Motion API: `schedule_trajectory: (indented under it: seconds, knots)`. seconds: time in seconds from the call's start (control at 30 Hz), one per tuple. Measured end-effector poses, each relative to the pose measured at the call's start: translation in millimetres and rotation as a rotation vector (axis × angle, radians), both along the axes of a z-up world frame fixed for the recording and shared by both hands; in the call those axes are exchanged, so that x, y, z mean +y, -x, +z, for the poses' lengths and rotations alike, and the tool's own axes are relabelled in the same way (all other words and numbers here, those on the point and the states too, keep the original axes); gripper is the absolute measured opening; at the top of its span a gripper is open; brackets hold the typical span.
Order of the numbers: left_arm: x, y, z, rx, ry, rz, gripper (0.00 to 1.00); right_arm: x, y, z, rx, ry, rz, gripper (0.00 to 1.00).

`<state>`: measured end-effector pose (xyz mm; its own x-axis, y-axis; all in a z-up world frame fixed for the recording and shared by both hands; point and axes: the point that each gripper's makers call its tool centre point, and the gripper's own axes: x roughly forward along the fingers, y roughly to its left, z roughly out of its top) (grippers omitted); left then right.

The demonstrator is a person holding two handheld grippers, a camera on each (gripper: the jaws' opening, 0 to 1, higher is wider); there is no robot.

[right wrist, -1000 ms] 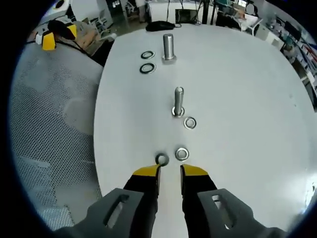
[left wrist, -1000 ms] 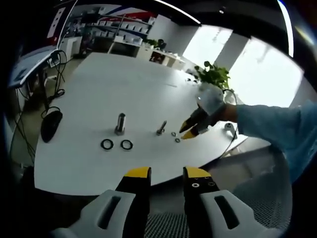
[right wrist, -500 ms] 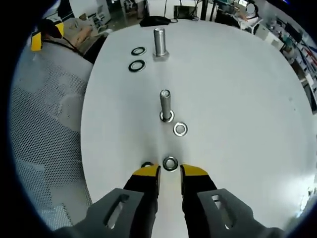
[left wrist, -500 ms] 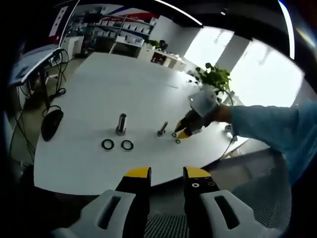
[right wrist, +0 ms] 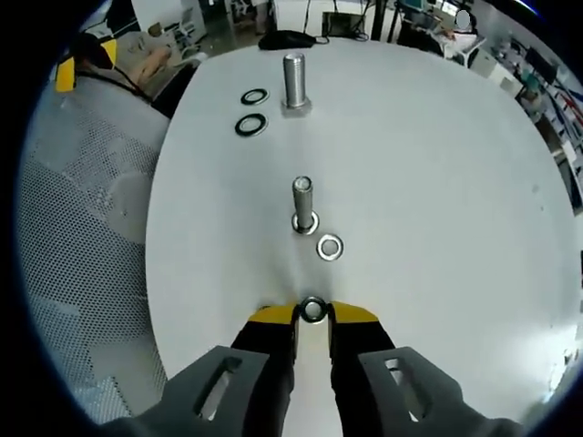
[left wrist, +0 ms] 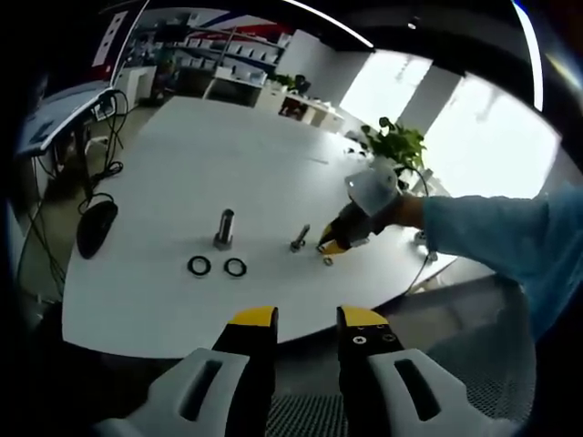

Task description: Place the washer onto the threaded stud by aligning its center hole with the stud, sliding it down to the base, and recovering from edge contact or off-axis alignment until the washer reaches the visible bottom stop.

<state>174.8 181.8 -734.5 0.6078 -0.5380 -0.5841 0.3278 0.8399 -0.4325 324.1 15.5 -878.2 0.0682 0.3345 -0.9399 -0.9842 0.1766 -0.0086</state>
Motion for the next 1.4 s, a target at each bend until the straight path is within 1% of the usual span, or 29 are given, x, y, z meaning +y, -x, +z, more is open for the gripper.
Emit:
schedule_trajectory:
  seconds: [0.13,0.27,0.47,0.77,0.97,1.13,1.3,1.4]
  knots:
    - [0.2,-0.4,0.1,-0.001,0.001,0.001,0.24,0.1,-0.7,0.0,0.003,-0.011,-0.007,0.14]
    - [0.1,-0.3,0.0,0.000,0.000,0.000,0.24,-0.1,-1.6,1.1,-0.007,-0.010,0.007,0.14]
    - [-0.1,-0.5,-0.3,0.002,-0.001,-0.002,0.24,-3.5,-3.7,5.0,-0.007,-0.014,-0.004,0.14]
    - [-0.6,-0.3,-0.5,0.003,-0.001,-0.006,0.24,-3.7,-4.8,16.3,-0.018,-0.027,0.004,0.14]
    - [-1.3,0.5,-0.6,0.004,-0.003,-0.012,0.24,3.1,-6.1,32.5,-0.031,-0.057,0.010,0.14]
    - [-1.7,0.6,-0.4,0.003,-0.002,-0.015,0.24,7.5,-6.2,38.4,-0.042,-0.059,0.026,0.14]
    - [-1.8,0.5,0.1,0.000,0.000,-0.013,0.24,17.3,-7.4,49.6,-0.057,-0.081,0.038,0.14]
    - [-1.8,0.2,0.6,-0.002,0.002,-0.011,0.24,23.1,-6.6,55.6,-0.068,-0.084,0.061,0.14]
